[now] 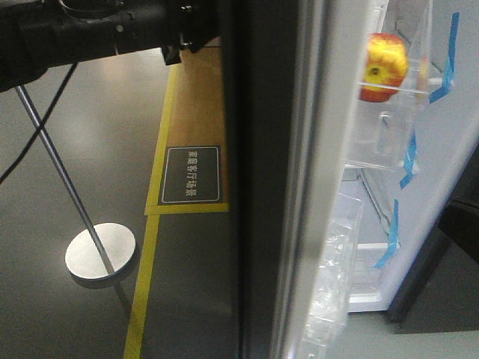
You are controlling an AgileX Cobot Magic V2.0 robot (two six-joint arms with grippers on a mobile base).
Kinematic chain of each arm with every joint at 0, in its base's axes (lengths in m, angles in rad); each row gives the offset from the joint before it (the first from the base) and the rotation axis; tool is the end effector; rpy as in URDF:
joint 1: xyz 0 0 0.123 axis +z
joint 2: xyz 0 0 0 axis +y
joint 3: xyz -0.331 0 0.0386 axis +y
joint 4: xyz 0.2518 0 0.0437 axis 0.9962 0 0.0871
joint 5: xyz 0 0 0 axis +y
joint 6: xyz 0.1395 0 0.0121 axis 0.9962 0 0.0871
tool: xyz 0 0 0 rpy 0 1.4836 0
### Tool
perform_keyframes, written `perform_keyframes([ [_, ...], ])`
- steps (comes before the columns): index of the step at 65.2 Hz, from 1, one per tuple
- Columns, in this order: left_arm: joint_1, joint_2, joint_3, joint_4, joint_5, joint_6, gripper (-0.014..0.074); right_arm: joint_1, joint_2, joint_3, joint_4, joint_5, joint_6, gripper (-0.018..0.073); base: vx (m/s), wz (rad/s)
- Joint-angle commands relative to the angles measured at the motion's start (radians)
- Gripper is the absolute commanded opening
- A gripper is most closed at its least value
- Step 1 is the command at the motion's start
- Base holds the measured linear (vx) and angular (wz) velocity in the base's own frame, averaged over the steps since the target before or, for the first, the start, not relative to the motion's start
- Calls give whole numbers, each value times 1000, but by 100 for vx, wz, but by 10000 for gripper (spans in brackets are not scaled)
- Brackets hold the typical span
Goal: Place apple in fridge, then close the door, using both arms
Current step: 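Push the refrigerator door shut with the left gripper against its outer face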
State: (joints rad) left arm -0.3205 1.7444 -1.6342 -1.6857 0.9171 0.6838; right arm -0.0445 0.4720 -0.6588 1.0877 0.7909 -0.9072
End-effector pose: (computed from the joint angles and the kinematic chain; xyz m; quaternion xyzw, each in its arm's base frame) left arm 0.3786 -0.2421 0.4689 0.0872 0.6737 -0.6554 0.3302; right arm 0.0731 0.0851 0.3797 -0.1916 0.7260 0.2482 0.6120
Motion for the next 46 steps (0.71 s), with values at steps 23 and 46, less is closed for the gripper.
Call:
perform_keyframes([
  [23, 27, -49, -32, -86, 98, 89, 244, -4, 6, -23, 39, -60, -8, 8, 0, 0],
  [46, 213, -49, -32, -84, 99, 89, 244, -4, 21, -32, 37, -348, -96, 268, 0, 0],
])
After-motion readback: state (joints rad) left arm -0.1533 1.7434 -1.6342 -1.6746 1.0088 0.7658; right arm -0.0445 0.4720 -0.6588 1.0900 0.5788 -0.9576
